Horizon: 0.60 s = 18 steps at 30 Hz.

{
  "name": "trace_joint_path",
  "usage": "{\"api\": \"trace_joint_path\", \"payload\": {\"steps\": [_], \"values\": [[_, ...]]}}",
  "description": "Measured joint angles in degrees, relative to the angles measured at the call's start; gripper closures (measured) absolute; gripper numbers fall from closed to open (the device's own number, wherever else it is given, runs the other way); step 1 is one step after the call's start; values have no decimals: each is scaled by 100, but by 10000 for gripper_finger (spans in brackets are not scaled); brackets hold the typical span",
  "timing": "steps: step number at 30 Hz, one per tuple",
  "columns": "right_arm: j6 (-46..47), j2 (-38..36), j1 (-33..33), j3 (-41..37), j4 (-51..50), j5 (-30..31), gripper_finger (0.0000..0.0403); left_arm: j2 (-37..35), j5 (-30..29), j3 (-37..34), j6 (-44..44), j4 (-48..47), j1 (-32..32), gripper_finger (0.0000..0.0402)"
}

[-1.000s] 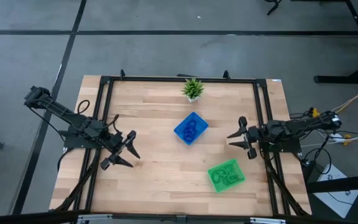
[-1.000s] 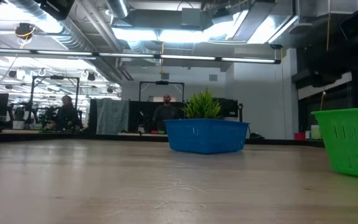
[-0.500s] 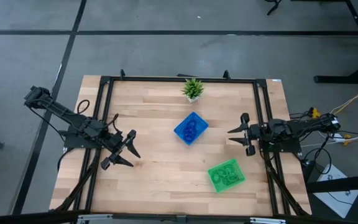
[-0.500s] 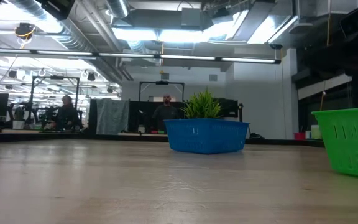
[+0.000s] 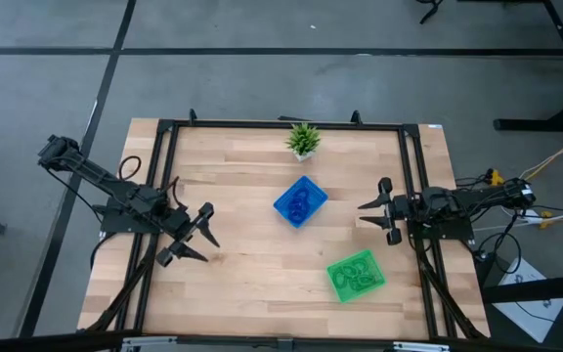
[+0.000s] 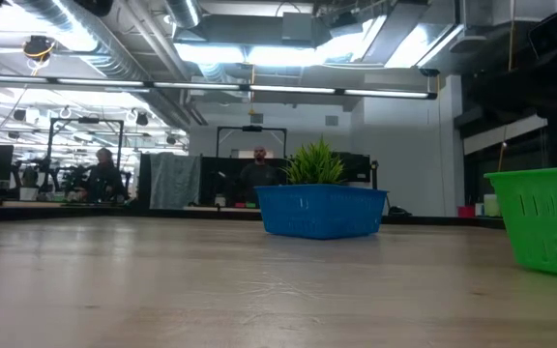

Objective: Sort spring keychains
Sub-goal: Return to Home Position

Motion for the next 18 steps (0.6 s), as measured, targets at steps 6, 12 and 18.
{"api": "trace_joint_path", "payload": {"steps": [6,12,18], "values": [[0,0,0,0,0,0,267,-40,-616,-1107,475,1474,106,203],[0,-2,0,-2,4,-2,267,-140,-765,-2071,165,2333,319,203],[0,0,0,-2,0,-7,267,-589,-534,-2072,408,2039,567,203]]}}
